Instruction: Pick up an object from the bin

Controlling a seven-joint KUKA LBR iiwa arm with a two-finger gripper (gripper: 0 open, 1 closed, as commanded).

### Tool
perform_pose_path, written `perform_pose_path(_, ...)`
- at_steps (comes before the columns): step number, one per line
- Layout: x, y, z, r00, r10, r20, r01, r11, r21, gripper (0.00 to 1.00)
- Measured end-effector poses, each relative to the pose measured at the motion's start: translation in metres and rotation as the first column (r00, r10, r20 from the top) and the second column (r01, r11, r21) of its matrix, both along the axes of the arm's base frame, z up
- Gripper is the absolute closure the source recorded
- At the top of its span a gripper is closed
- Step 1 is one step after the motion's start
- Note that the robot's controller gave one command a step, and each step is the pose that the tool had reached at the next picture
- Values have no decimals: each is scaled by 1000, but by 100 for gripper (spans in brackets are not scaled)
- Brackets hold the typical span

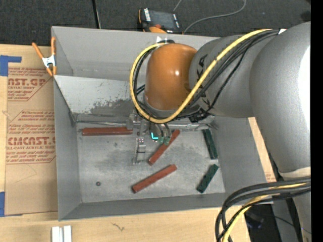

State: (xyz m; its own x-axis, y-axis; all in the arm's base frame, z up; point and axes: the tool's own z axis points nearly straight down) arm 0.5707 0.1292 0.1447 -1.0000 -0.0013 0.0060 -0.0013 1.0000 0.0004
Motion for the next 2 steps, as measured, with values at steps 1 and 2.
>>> perform_pose_path(1,15,-67,-76,960,281,3,-281,960,0,0)
perform_pose_path(2,-43,-103,-66,974,227,1,-227,974,0,0)
